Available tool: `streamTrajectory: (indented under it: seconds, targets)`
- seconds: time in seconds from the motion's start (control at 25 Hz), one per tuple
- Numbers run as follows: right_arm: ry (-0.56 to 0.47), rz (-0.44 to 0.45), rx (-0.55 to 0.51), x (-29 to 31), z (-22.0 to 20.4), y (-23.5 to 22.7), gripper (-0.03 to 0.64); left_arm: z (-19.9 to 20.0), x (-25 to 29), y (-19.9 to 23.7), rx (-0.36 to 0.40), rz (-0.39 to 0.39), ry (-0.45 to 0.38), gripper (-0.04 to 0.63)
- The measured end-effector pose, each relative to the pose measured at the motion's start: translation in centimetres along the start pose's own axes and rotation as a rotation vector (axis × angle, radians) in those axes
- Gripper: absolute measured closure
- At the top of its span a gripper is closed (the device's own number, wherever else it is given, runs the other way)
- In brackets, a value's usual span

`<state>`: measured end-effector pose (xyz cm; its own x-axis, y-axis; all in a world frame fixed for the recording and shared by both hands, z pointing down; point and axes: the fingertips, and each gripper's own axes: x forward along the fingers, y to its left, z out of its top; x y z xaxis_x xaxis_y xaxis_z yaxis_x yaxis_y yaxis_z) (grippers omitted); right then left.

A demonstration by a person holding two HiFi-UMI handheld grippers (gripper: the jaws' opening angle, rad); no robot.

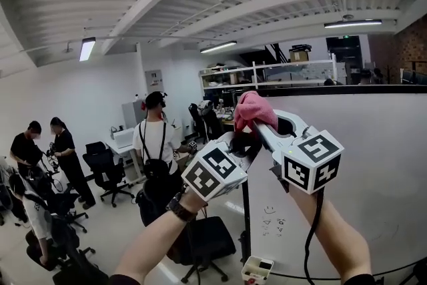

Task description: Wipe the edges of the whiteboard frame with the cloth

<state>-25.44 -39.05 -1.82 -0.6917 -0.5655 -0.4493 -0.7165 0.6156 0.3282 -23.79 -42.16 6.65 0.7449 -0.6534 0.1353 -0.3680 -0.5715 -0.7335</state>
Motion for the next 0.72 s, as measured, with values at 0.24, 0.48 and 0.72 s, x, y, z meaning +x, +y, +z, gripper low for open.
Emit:
streamTrajectory:
  seconds: [0.24,0.48,0.72]
  targets:
    - [0.054,-0.016,-0.066,0.9,-3.8,1.5,0.561,-3.7,-0.2,-1.7,-0.014,-0.045,0.004,0.58]
    - [0.107,-0.013,-0.084,-1.7,-8.9,5.1,0.561,-8.1,-1.5,-7.4,-0.05,-0.11,-0.011,0.579]
    - [0.175,-0.022,0.029,-5.1,-20.1,11.7,0.561,-18.2,-4.1,-15.6,-0.244,-0.094,-0.046,0.578]
